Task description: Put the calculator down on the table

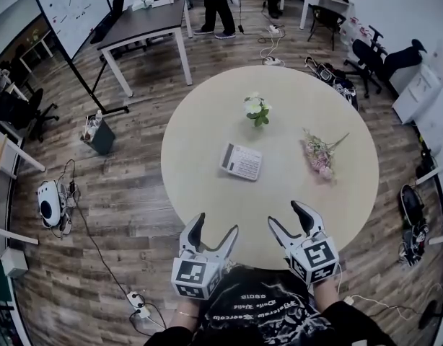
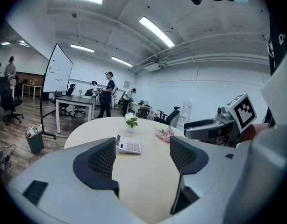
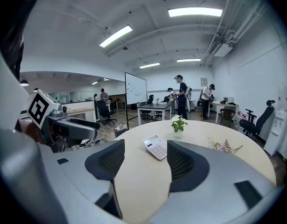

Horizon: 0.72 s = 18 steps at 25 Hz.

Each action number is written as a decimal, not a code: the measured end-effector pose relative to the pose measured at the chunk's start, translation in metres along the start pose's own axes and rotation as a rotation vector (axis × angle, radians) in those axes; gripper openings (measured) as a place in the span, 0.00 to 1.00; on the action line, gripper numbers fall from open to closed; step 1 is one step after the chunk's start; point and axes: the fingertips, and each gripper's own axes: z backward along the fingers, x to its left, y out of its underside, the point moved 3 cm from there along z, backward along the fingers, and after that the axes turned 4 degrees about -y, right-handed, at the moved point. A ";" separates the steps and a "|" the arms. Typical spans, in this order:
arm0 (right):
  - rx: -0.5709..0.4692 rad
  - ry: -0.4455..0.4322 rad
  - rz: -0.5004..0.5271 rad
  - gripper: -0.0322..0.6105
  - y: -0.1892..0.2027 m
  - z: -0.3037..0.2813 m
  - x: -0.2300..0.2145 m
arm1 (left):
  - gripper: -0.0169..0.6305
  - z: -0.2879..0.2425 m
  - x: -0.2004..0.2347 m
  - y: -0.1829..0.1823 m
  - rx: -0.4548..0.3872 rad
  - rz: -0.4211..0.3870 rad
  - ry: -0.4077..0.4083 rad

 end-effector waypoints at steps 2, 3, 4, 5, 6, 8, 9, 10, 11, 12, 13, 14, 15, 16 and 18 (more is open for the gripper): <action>-0.003 0.000 0.003 0.50 0.000 0.001 0.003 | 0.61 0.000 0.001 -0.004 -0.014 -0.008 0.000; -0.005 0.003 0.008 0.49 0.000 0.001 0.005 | 0.61 0.000 0.001 -0.004 -0.017 -0.008 0.004; -0.009 0.012 0.015 0.47 0.000 0.001 0.005 | 0.61 0.000 0.000 -0.004 -0.015 -0.008 0.014; -0.013 0.025 0.024 0.43 0.001 0.001 0.005 | 0.61 -0.001 -0.001 -0.002 -0.009 -0.008 0.028; -0.014 0.039 0.032 0.38 0.002 0.001 0.005 | 0.60 -0.001 -0.003 0.000 -0.003 -0.011 0.044; -0.010 0.056 0.036 0.30 0.005 0.001 0.005 | 0.59 -0.003 -0.007 0.002 0.000 -0.041 0.074; -0.008 0.058 0.034 0.26 0.006 0.001 0.006 | 0.55 -0.004 -0.009 0.003 -0.005 -0.067 0.084; -0.009 0.061 0.031 0.21 0.006 0.001 0.006 | 0.51 -0.004 -0.010 0.003 -0.012 -0.094 0.089; -0.014 0.066 0.030 0.16 0.006 0.002 0.006 | 0.47 -0.005 -0.010 0.003 -0.018 -0.112 0.091; -0.021 0.074 0.032 0.09 0.006 0.004 0.006 | 0.40 -0.005 -0.010 0.004 -0.021 -0.113 0.091; -0.029 0.079 0.037 0.07 0.006 0.005 0.006 | 0.31 -0.004 -0.010 0.003 -0.023 -0.098 0.084; -0.034 0.079 0.044 0.06 0.005 0.006 0.006 | 0.20 -0.003 -0.007 0.003 -0.028 -0.078 0.066; -0.038 0.076 0.051 0.06 0.005 0.007 0.006 | 0.09 -0.003 -0.003 0.002 -0.035 -0.061 0.038; -0.039 0.074 0.058 0.06 0.006 0.007 0.006 | 0.06 -0.003 0.001 0.002 -0.040 -0.044 0.011; -0.037 0.070 0.090 0.06 0.005 0.010 0.007 | 0.06 -0.004 0.005 0.003 -0.046 0.013 -0.011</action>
